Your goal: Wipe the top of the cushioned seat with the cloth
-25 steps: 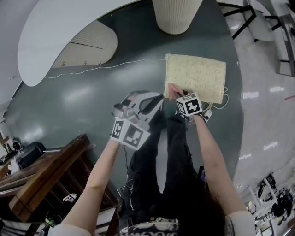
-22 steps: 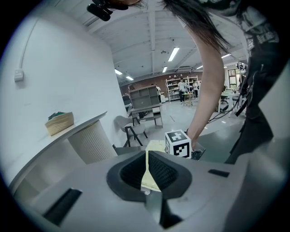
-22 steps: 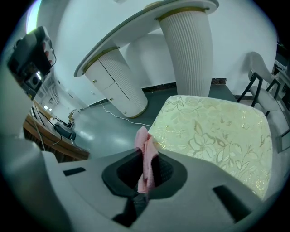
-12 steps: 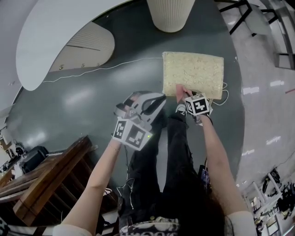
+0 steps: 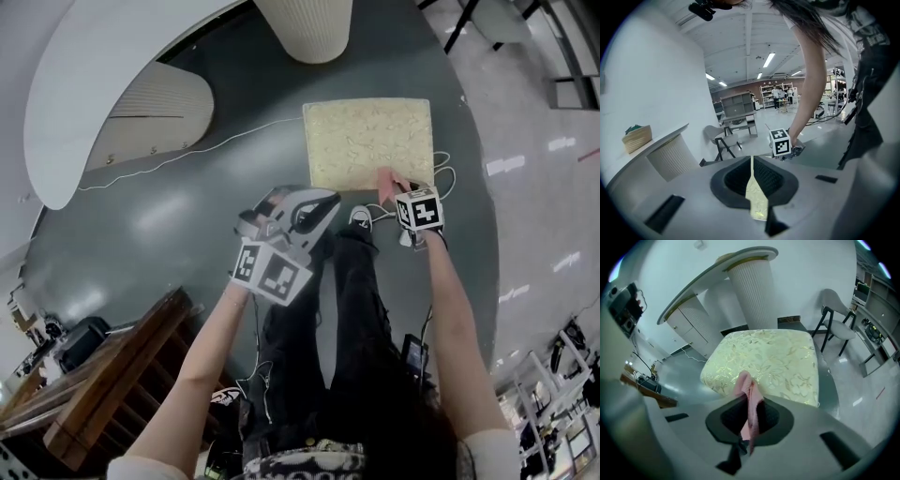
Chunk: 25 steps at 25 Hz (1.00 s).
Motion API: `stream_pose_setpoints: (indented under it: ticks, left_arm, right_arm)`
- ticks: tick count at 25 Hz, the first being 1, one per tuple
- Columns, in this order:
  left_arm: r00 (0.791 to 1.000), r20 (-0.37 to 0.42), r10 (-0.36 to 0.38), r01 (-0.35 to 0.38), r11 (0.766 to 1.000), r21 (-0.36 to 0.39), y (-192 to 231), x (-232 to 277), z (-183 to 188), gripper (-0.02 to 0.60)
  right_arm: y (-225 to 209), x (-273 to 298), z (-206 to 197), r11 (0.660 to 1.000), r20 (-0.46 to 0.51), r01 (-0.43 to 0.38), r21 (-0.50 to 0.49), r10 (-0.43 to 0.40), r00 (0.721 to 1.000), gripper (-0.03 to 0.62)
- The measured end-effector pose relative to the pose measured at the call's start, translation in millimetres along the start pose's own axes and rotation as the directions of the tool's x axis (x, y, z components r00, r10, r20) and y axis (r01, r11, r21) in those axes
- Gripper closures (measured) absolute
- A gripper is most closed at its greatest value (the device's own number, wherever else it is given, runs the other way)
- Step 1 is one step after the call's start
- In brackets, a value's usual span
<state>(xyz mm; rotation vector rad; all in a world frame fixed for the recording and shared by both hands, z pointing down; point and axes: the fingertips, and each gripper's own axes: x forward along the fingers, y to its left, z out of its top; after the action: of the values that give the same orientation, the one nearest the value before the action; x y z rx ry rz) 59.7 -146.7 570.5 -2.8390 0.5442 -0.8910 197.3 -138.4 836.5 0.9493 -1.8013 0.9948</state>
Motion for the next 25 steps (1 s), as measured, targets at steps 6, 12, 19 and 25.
stream_pose_setpoints:
  ticks: [6,12,19,25]
  left_arm:
    - [0.999,0.000,-0.044,0.044,0.999,0.023,-13.2,25.2,20.0,0.565]
    - [0.998,-0.001,-0.060,0.060,0.998,0.031,-17.2,49.9,37.6,0.565]
    - [0.998,0.008,-0.056,0.056,0.998,0.034,-18.6,66.6,69.8,0.565]
    - [1.000,0.016,0.006,-0.006,1.000,0.005,-8.1,59.5,103.0,0.565]
  right_arm:
    - [-45.5,-18.8,-16.0,0.998,-0.006,0.047,0.030,-0.047,0.999,0.586]
    - [-79.3,-30.0,-27.6,0.996,-0.008,0.061,0.066,-0.060,0.998,0.586]
    - [-90.6,-56.1,-25.8,0.994,0.022,0.056,0.097,-0.059,0.998,0.586]
    - [-63.1,-95.1,-3.7,0.993,0.118,-0.009,0.116,-0.005,0.993,0.586]
